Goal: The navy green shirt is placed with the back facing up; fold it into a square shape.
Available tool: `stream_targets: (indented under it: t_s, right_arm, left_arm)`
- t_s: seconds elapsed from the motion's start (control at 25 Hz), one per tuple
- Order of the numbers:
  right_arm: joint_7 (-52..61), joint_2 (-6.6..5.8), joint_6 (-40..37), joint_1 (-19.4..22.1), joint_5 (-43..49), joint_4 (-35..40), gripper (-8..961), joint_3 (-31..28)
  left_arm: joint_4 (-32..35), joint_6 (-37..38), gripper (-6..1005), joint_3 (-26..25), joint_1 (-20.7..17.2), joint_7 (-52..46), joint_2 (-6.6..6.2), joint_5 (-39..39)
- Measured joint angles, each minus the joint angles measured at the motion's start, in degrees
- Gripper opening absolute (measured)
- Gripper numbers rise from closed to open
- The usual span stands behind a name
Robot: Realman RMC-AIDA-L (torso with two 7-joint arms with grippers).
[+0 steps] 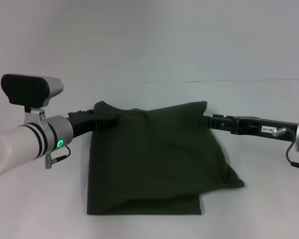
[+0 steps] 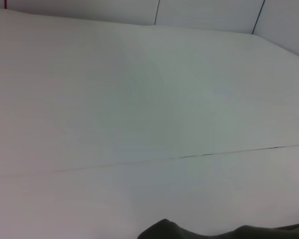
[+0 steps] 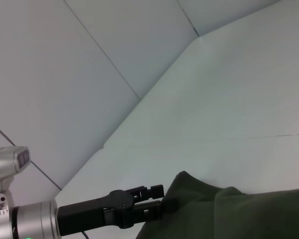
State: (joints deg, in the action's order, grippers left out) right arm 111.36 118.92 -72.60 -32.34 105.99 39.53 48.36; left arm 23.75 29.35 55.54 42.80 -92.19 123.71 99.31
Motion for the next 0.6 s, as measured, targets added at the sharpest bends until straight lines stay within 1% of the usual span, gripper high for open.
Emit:
stream_targets:
  t_s: [0.16,0.6]
  right_arm:
    - [0.00,0.00,0.01,0.00,0.00,0.02,724,-0.02]
    - [0.00,0.00,0.08,-0.13,0.00,0.10,724,-0.02]
  left_arm:
    - [0.03,0.03,826,0.05,-0.07,0.05,0.03,0.00]
    - [0.27,-0.17,610,-0.49,-0.44,2.73,0.13,-0.53]
